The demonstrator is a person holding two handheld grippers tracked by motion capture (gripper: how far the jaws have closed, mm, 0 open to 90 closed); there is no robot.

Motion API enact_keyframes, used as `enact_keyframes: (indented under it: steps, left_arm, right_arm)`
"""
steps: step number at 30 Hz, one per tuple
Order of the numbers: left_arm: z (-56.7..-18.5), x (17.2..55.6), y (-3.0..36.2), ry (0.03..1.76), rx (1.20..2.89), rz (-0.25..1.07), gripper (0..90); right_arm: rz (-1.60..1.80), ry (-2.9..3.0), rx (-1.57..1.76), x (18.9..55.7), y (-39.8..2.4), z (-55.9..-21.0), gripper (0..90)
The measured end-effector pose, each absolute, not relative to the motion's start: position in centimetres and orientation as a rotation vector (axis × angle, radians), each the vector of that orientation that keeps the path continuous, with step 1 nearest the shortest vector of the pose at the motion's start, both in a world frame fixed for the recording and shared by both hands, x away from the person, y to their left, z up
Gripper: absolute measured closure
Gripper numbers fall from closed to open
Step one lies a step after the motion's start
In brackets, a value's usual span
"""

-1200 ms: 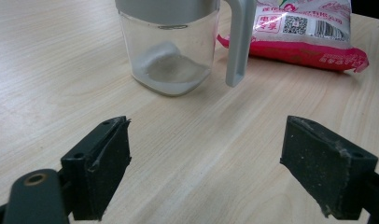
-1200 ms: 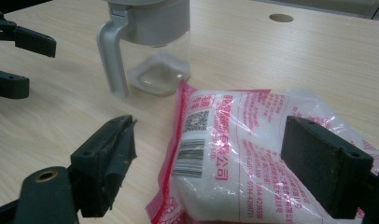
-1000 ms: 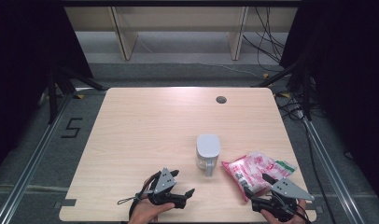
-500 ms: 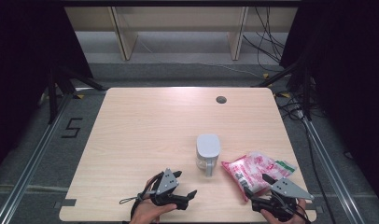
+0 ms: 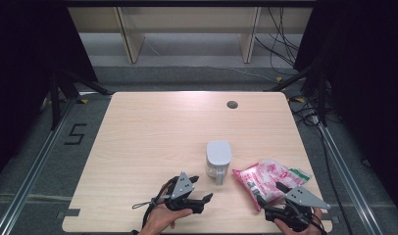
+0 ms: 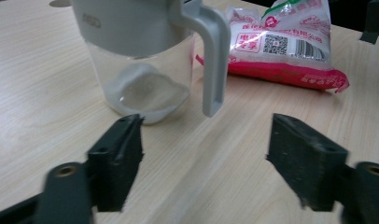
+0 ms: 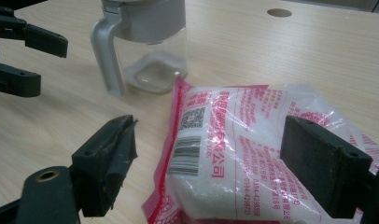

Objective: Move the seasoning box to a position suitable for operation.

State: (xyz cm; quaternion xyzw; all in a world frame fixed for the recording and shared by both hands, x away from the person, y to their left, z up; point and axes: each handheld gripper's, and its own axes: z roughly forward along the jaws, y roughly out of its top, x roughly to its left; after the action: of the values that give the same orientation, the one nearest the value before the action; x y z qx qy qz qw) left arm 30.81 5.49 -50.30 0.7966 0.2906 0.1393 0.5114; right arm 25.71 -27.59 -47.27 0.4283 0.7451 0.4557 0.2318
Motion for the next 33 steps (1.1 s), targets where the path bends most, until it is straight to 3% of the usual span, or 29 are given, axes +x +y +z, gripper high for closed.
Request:
enact_keyframes:
  steps: [4, 13, 22, 33]
  left_arm:
    - [-49.8, 30.7, 4.4, 0.628, 1.976, 0.407, 34.1]
    - [-49.8, 32.1, 3.7, 0.625, 1.985, 0.326, 42.4]
    - [-50.1, 32.9, 2.3, 0.617, 1.953, 0.334, 55.4]
    - [-49.9, 34.4, 0.3, 0.581, 1.961, 0.340, 64.4]
  right_arm:
    - [1.245, 2.039, 1.147, 25.7, -27.4, -47.2, 19.5]
    - [1.271, 2.045, 1.200, 25.6, -27.1, -47.1, 19.3]
    - [1.249, 2.058, 1.156, 25.8, -27.2, -47.2, 18.9]
    - [1.244, 2.072, 1.138, 26.0, -27.1, -47.2, 18.9]
